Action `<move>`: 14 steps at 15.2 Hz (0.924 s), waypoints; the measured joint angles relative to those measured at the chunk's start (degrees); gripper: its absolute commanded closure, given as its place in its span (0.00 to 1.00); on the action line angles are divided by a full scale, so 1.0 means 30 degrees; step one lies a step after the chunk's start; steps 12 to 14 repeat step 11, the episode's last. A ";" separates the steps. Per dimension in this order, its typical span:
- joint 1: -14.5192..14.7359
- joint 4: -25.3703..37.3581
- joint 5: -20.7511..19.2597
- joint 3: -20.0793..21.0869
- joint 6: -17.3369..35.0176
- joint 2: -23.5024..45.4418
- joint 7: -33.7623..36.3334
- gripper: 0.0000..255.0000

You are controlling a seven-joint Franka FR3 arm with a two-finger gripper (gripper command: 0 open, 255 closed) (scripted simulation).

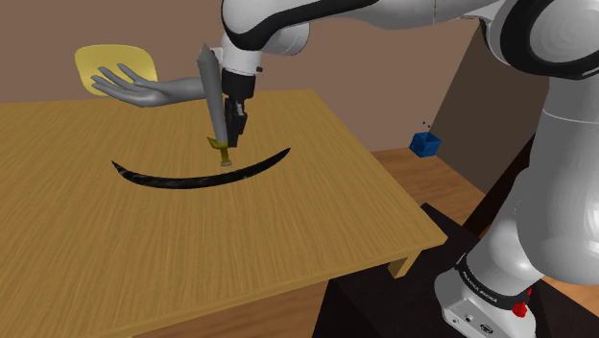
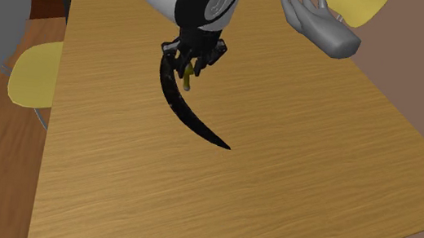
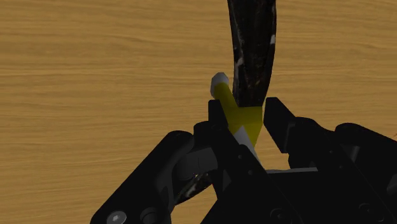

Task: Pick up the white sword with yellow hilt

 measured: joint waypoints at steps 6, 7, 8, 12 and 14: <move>-0.0026 0.1166 -0.0095 -0.0013 -0.1417 -0.0285 0.0334 1.00; -0.0045 0.1466 -0.0117 -0.0025 -0.1683 -0.0252 0.0371 1.00; -0.0040 0.1724 -0.0138 -0.0025 -0.1928 -0.0247 0.0443 1.00; -0.0040 0.2338 -0.0179 -0.0024 -0.2542 -0.0264 0.0595 1.00; -0.0040 0.2338 -0.0179 -0.0024 -0.2542 -0.0264 0.0595 1.00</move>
